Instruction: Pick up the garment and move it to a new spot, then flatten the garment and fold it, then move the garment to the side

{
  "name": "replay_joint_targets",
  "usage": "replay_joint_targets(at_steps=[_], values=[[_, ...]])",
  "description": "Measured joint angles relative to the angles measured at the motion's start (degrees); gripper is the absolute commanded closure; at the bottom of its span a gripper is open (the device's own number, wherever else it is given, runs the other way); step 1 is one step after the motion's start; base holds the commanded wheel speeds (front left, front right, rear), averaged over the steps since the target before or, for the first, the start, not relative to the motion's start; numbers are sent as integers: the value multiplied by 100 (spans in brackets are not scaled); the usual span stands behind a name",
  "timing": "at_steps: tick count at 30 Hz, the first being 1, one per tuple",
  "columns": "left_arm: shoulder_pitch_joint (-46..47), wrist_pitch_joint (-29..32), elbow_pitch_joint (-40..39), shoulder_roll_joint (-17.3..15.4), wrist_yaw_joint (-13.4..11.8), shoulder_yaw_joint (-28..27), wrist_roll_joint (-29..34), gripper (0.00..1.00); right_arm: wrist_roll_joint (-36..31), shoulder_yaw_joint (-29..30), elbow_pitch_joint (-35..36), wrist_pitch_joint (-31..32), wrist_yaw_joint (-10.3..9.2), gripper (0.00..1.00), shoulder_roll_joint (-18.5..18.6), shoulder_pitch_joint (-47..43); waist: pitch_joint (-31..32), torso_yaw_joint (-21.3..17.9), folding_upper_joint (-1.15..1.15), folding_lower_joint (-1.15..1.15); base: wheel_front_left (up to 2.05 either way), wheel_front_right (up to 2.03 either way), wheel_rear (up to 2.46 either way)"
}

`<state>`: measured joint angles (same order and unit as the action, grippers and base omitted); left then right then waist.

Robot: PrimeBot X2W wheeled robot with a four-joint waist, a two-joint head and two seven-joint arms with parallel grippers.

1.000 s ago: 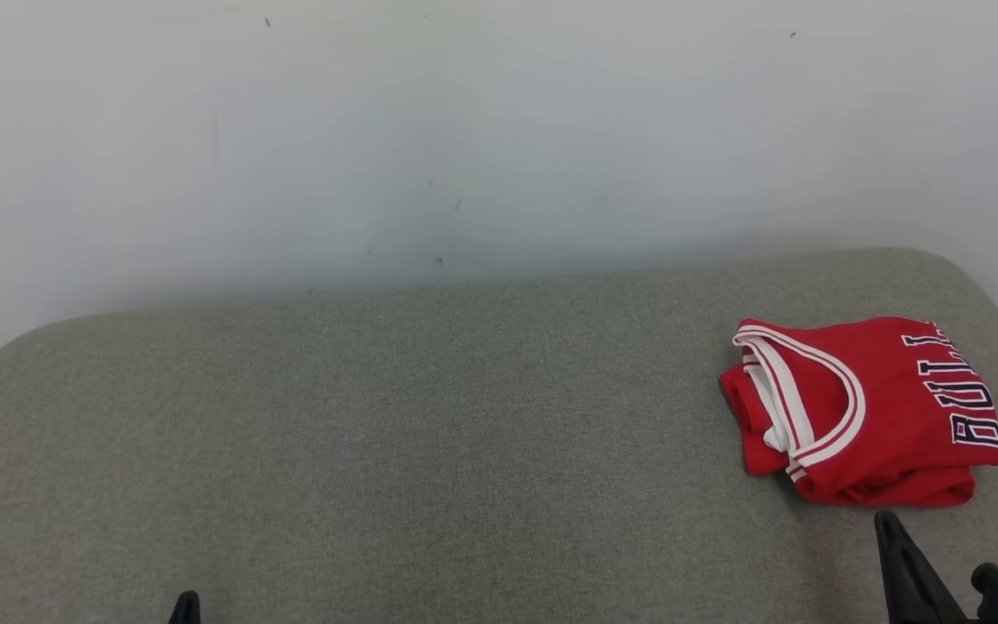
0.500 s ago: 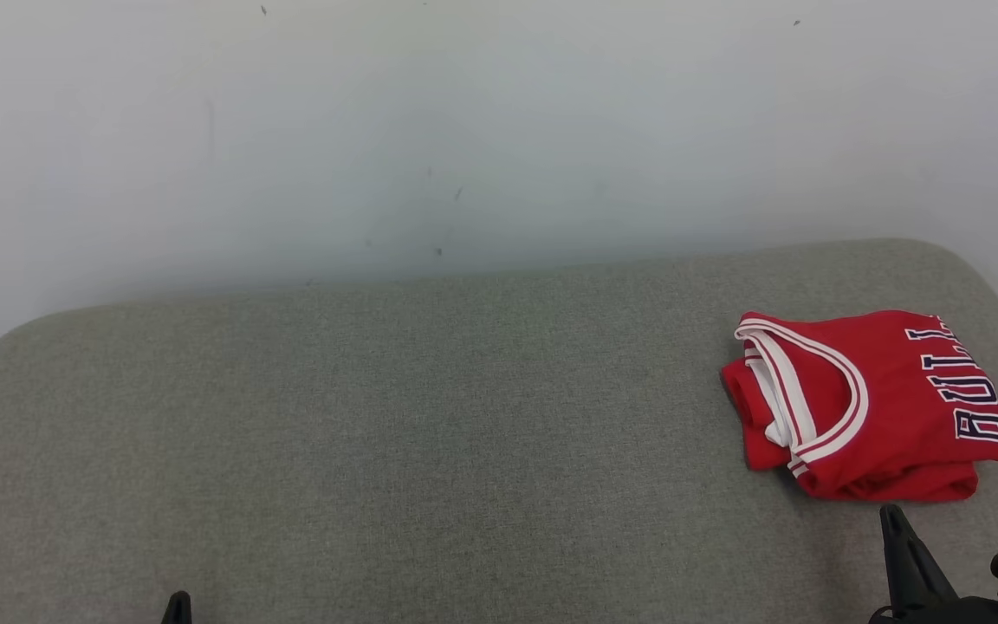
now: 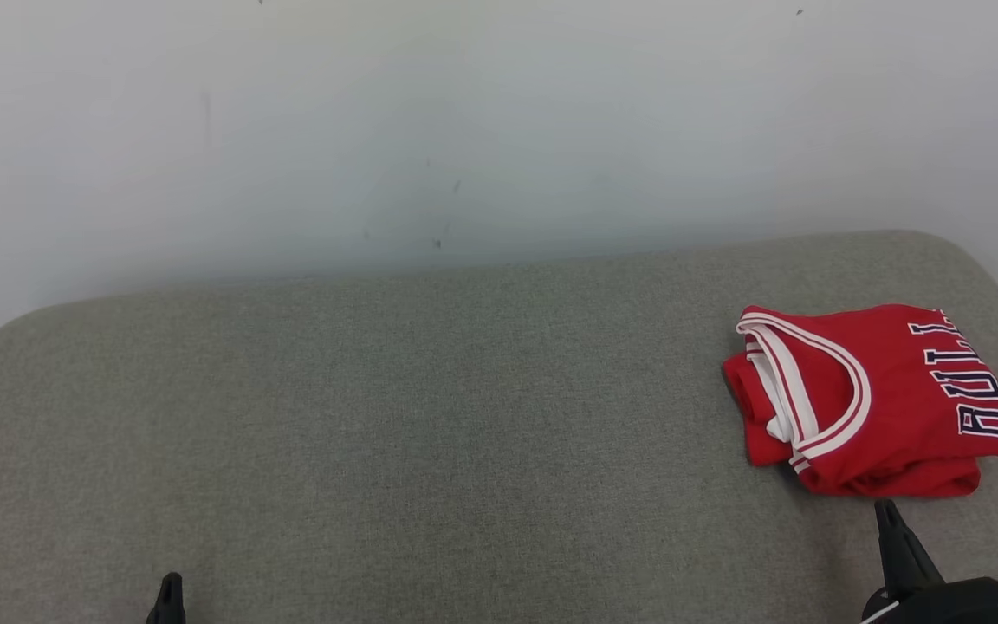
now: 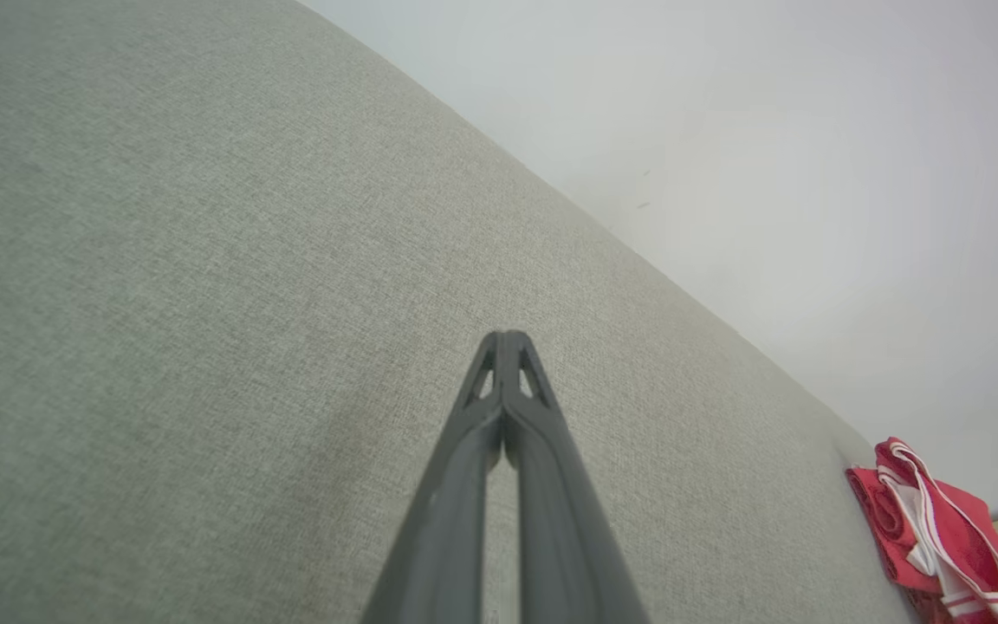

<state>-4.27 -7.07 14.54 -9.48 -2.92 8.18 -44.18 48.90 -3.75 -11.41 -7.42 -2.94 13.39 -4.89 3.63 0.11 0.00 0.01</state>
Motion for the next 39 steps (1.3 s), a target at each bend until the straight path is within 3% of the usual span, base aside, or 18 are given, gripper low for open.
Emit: replay_joint_targets(at_steps=[39], values=[[493,809,138,408,599,-778,-2715,100,2481,667,-326,813,560,100,-625,577,-219,-6,0,0,0,0,0]])
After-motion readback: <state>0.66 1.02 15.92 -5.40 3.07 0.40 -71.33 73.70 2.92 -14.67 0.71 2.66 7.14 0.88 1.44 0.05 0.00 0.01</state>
